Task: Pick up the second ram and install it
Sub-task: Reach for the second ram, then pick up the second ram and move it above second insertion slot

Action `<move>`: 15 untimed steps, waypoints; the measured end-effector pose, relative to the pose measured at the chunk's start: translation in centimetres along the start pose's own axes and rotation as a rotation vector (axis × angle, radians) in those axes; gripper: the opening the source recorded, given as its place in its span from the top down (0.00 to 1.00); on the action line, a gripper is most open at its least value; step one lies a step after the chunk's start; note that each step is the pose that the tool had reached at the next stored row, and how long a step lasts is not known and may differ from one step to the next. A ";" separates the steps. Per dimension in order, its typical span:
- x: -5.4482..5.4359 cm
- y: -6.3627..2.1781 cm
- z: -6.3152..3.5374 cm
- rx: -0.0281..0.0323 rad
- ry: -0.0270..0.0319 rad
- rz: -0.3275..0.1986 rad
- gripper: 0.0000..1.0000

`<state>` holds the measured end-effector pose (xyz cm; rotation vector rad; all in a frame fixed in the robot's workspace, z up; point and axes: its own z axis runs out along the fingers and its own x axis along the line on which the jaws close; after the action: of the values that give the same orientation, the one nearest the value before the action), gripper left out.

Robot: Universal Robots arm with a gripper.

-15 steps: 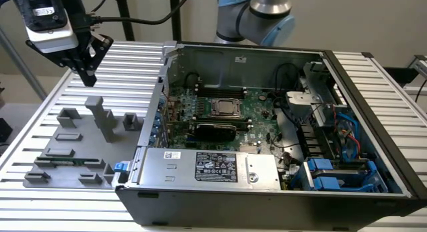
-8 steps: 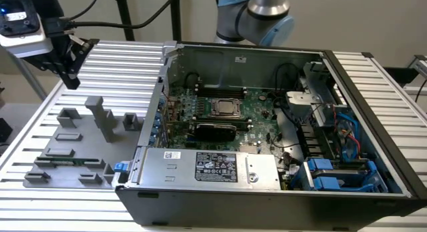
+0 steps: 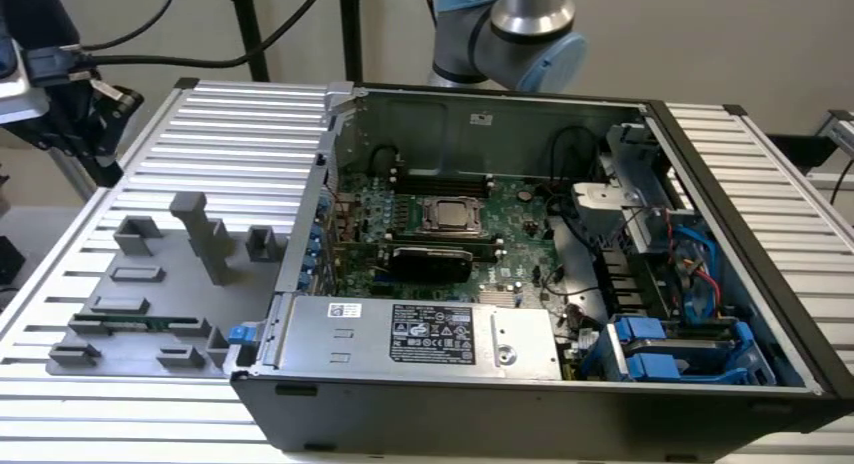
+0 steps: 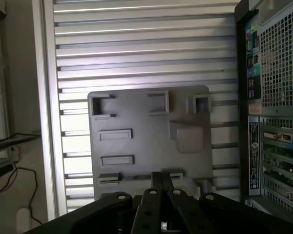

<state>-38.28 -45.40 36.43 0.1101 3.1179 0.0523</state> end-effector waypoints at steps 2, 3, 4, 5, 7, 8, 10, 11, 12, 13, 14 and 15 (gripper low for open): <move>0.5 -0.20 0.12 0.0007 0.0000 0.000 0.89; 0.6 -0.32 0.17 0.0012 -0.0001 0.000 0.89; 0.7 -0.43 0.22 0.0018 -0.0001 0.000 0.89; 0.8 -0.53 0.27 0.0026 -0.0002 0.000 0.89; 0.9 -0.65 0.30 0.0039 -0.0003 0.000 0.89; 0.9 -0.65 0.30 0.0039 -0.0003 0.000 0.89; 0.9 -0.65 0.30 0.0039 -0.0002 0.000 0.89; 0.9 -0.65 0.30 0.0039 -0.0003 0.000 0.89; 0.9 -0.65 0.30 0.0040 -0.0002 0.000 0.89; 0.9 -0.65 0.30 0.0039 -0.0003 0.000 0.89; 0.9 -0.65 0.30 0.0039 -0.0002 0.000 0.89; 0.9 -0.65 0.30 0.0040 -0.0002 0.000 0.89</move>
<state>-39.20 -45.98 36.09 0.1101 3.1179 0.0461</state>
